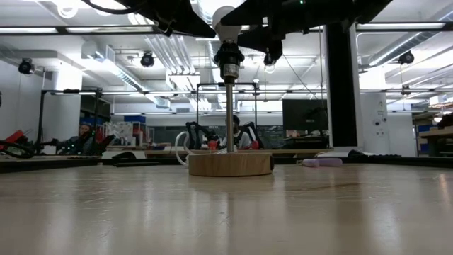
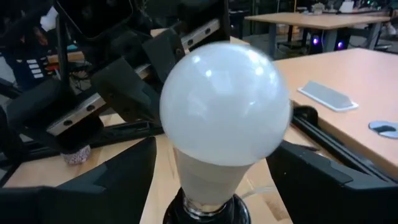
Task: Screw lightbulb
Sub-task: Remove the lightbulb from the brown lamp
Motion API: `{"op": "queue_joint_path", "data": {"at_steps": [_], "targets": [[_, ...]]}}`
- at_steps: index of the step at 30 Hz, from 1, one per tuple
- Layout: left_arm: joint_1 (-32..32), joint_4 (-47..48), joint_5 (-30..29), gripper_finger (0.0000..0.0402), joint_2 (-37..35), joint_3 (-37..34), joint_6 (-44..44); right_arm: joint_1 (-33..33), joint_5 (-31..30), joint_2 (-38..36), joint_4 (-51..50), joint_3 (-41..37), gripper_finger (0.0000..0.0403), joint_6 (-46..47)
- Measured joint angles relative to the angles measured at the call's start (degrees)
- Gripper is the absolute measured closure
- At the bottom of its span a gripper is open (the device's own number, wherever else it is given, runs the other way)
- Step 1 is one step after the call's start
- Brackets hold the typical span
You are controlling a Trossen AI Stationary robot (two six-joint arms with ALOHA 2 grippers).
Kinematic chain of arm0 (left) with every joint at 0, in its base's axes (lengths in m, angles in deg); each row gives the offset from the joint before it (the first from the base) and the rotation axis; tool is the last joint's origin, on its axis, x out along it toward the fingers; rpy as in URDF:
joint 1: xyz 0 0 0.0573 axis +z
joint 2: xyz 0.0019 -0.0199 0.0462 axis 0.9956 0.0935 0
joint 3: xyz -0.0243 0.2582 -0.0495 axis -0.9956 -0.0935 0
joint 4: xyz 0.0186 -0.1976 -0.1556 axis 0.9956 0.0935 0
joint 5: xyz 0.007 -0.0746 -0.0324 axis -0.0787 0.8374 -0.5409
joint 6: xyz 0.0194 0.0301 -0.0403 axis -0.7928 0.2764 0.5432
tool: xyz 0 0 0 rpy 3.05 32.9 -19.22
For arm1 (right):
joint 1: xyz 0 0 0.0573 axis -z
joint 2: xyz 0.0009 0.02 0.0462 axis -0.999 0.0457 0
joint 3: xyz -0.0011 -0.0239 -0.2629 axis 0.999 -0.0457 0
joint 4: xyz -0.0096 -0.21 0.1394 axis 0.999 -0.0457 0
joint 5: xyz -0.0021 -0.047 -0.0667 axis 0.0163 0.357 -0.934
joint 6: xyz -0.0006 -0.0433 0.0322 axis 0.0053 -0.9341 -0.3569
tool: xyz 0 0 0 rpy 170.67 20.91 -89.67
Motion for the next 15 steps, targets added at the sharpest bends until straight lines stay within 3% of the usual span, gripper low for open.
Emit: {"op": "queue_joint_path", "data": {"at_steps": [7, 15], "targets": [[0.0, 0.0, 0.0, 0.0401, 0.0, -0.1, -0.2, 0.2, 0.0, 1.1, 0.1, 1.4, 0.0142, -1.3], [0.0, -0.1, 0.0, 0.0401, 0.0, -0.1, 0.4, 0.2, -0.2, 1.3, -0.4, 1.9, 0.0224, -0.7]]}}
